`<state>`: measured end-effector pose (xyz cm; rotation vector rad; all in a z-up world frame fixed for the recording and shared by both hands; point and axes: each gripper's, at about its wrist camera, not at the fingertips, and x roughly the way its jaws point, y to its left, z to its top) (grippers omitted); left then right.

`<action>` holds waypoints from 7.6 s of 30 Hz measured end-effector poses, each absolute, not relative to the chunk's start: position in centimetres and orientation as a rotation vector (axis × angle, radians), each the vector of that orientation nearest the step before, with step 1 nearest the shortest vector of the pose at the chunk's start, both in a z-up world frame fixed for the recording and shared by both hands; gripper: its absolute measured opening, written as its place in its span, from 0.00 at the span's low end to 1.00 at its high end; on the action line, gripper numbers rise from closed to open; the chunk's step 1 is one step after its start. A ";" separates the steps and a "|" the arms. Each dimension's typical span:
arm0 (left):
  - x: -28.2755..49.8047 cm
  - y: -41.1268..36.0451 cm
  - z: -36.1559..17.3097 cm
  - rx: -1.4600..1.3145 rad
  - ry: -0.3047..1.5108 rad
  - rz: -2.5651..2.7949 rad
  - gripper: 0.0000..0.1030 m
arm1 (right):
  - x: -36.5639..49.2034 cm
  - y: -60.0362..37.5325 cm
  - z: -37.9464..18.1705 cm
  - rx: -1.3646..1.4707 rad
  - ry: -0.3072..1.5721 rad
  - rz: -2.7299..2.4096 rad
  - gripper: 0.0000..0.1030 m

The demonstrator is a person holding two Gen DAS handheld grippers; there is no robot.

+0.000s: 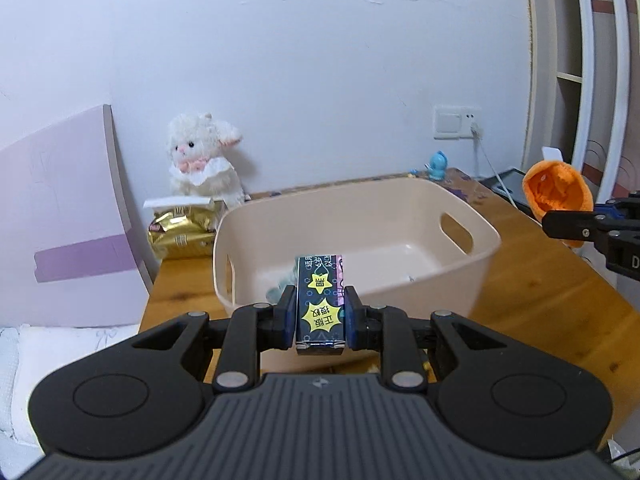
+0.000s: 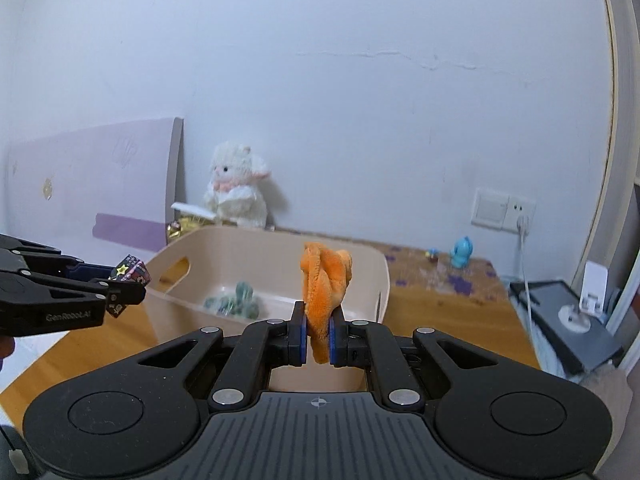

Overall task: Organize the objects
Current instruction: 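Carry both items over the bin and open both tools to drop them, then grasp the teddy keychain with the left tool while the right tool grasps the black box, then lift both items over the bin and release them inside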

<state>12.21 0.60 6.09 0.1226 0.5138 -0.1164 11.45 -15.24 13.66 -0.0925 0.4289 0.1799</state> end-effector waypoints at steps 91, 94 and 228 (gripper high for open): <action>12.8 0.9 -4.6 0.163 0.890 -0.063 0.85 | 11.6 -14.2 4.2 -0.128 0.818 0.149 1.00; 13.6 0.6 -5.6 0.179 0.899 -0.083 0.85 | 12.6 -13.7 2.9 -0.139 0.849 0.155 1.00; 30.0 0.0 -0.1 0.232 0.785 -0.103 0.42 | 27.4 -13.3 9.3 -0.163 0.668 0.213 0.28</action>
